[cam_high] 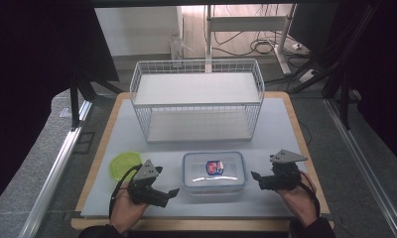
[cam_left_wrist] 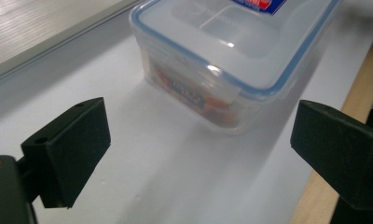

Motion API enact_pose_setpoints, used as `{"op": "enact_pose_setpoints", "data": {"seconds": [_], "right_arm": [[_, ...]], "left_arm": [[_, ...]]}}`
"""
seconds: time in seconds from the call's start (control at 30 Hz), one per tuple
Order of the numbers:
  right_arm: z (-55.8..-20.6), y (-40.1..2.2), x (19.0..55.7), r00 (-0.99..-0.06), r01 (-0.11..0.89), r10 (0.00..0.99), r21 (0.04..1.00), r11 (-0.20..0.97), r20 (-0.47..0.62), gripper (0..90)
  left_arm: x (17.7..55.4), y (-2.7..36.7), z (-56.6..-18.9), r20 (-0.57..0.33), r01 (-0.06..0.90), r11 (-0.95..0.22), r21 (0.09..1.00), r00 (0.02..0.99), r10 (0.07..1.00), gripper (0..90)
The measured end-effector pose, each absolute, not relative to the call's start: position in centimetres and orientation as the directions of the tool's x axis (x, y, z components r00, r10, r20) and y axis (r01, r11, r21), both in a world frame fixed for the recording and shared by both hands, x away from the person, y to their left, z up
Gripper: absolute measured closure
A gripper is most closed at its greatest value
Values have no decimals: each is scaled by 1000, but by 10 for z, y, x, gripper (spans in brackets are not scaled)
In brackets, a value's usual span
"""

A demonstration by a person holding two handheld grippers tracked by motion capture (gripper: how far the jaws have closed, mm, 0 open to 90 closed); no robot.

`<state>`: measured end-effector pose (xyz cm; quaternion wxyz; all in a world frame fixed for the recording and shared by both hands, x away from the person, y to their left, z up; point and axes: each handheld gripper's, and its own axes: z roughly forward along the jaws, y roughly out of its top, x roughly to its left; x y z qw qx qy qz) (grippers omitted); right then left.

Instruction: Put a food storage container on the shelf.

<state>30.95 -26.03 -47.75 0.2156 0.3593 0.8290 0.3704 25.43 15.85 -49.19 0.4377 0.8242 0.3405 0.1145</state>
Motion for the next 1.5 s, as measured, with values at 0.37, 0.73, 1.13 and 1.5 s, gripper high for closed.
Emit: {"op": "enact_pose_setpoints", "data": {"seconds": [0.37, 0.73, 1.13, 1.5], "right_arm": [[-469, -250, 308, -682, 439, 731, 782, 443, -31, 17], [-468, -231, 309, -725, 481, 687, 752, 451, 51, 31], [-488, -224, 331, -730, 621, 613, 670, 407, 304, 70], [-486, -231, 333, -699, 678, 595, 633, 374, 397, 253]], "left_arm": [[277, 141, -487, -172, 498, -393, 773, 761, 626, 27], [297, 124, -497, -205, 538, -414, 734, 757, 621, 15], [319, 117, -512, -405, 637, -369, 677, 740, 536, 0], [311, 118, -509, -414, 652, -359, 668, 727, 548, 56]]}}
